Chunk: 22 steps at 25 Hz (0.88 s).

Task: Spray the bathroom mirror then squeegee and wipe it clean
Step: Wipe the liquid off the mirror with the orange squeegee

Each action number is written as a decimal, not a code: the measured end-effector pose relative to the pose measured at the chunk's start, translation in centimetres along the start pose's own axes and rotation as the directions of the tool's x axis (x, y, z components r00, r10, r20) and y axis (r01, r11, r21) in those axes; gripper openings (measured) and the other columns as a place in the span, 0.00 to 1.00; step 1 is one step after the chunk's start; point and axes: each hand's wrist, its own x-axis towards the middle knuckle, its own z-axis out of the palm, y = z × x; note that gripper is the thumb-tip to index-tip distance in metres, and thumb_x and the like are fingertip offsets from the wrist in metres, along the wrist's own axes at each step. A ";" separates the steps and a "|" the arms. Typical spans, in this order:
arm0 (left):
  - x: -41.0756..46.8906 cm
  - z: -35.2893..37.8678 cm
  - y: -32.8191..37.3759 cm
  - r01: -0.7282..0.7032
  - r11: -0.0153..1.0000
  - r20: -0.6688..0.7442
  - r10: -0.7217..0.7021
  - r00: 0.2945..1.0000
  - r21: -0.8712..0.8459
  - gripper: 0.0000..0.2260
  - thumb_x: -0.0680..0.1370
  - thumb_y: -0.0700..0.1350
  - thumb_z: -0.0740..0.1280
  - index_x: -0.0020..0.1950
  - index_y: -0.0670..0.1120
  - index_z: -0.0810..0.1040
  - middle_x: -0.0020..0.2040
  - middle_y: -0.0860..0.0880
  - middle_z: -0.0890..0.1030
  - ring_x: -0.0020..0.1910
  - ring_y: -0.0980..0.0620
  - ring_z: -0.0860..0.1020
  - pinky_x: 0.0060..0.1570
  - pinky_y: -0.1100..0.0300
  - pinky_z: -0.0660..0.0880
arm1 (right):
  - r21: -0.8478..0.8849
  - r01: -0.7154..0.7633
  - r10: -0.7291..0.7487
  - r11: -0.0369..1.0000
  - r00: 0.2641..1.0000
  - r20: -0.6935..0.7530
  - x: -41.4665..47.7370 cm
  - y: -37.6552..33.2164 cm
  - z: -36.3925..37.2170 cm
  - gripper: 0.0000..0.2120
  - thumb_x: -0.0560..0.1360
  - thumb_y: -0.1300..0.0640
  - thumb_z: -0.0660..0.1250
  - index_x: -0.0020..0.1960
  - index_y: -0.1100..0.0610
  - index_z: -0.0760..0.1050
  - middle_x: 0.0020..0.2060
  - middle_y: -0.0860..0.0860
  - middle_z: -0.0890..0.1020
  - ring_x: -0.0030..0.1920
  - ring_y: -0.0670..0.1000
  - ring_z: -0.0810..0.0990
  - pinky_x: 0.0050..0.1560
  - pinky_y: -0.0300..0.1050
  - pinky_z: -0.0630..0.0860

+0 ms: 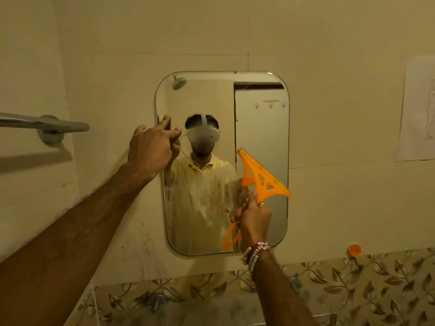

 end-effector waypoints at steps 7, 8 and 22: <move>-0.6 -0.3 0.2 -0.011 1.000 0.027 0.011 1.000 -0.005 0.23 0.82 0.39 0.62 0.76 0.54 0.70 0.82 0.48 0.59 0.66 0.44 0.75 0.71 0.45 0.65 | -0.105 0.067 -0.053 0.992 0.990 0.129 -4.6 1.8 5.0 0.26 0.81 0.42 0.57 0.37 0.61 0.75 0.24 0.52 0.79 0.24 0.52 0.80 0.25 0.43 0.76; -0.6 -0.4 0.2 -0.014 1.000 0.037 0.015 0.999 -0.007 0.23 0.82 0.39 0.62 0.76 0.53 0.70 0.82 0.48 0.59 0.66 0.44 0.75 0.71 0.45 0.65 | -0.140 0.086 -0.063 0.986 0.985 0.160 -5.3 2.2 5.7 0.26 0.81 0.41 0.57 0.38 0.61 0.76 0.27 0.54 0.81 0.27 0.54 0.82 0.28 0.46 0.79; -4.4 1.4 0.6 -0.061 0.995 0.104 0.069 0.992 -0.073 0.22 0.83 0.42 0.60 0.77 0.50 0.69 0.81 0.50 0.62 0.73 0.47 0.68 0.72 0.45 0.60 | -0.656 0.682 -0.361 0.325 0.730 0.580 -2.4 1.0 1.5 0.22 0.79 0.35 0.54 0.36 0.50 0.68 0.28 0.47 0.72 0.28 0.48 0.71 0.31 0.45 0.72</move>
